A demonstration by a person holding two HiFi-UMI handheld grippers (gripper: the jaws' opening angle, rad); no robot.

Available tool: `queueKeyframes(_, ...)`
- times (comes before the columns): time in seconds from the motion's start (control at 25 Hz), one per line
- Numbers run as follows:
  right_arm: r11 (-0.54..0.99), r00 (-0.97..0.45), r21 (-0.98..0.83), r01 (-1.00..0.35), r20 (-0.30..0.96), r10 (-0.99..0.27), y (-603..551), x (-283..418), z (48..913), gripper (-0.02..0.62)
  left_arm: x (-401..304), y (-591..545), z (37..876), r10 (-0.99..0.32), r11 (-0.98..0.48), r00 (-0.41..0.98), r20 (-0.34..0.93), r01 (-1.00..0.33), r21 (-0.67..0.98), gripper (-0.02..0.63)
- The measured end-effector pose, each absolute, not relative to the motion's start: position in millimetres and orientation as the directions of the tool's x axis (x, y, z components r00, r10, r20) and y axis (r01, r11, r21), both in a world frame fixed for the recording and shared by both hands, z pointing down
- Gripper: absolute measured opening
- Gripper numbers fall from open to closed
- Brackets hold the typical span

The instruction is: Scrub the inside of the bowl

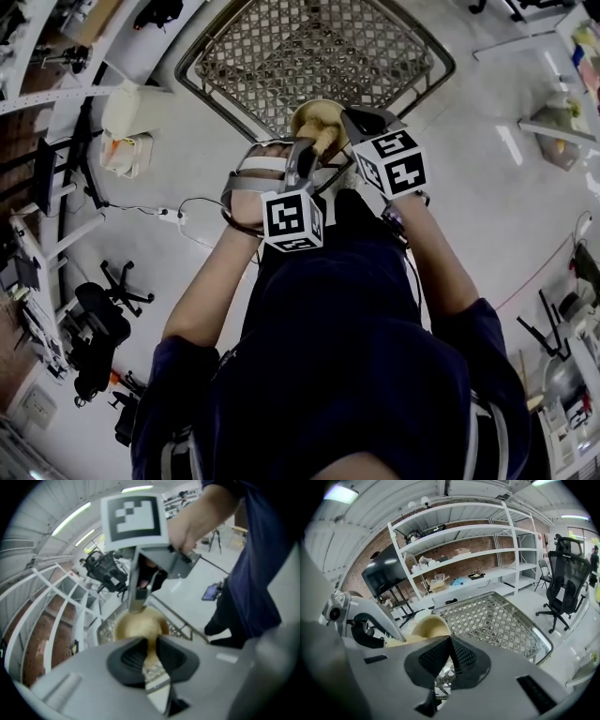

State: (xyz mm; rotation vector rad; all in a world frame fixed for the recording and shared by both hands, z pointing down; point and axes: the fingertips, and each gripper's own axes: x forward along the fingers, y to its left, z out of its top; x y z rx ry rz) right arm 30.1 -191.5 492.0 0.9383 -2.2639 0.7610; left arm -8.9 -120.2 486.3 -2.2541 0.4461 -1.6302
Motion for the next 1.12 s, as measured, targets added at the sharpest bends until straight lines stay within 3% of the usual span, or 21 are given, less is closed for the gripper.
queueKeyframes(0.16, 0.599, -0.602, -0.29, -0.746, 0.68, -0.42, -184.9, 27.3, 492.6, 0.009, 2.8, -123.7, 479.0, -0.462, -0.882, 0.331, 0.823, -0.07, -0.466, 0.055)
queueKeyframes(0.32, 0.593, -0.605, -0.301, -0.747, 0.678, -0.418, -180.1, 28.7, 494.4, 0.009, -15.9, -150.1, 471.2, -0.531, -0.847, 0.274, 0.802, -0.136, -0.514, 0.055)
queueKeyframes(0.6, 0.598, -0.602, -0.294, -0.746, 0.681, -0.416, -181.1, 27.2, 494.8, 0.009, -3.9, -106.1, 490.0, -0.413, -0.902, 0.308, 0.857, -0.011, -0.431, 0.055)
queueKeyframes(0.84, 0.59, -0.612, -0.315, -0.743, 0.678, -0.407, -174.8, 25.0, 495.1, 0.009, -19.5, -141.2, 470.9, -0.52, -0.852, 0.284, 0.806, -0.099, -0.515, 0.057)
queueKeyframes(1.12, 0.59, -0.611, -0.313, -0.744, 0.677, -0.411, -176.7, 23.6, 494.8, 0.009, -14.1, -107.3, 487.8, -0.418, -0.903, 0.309, 0.854, -0.041, -0.427, 0.057)
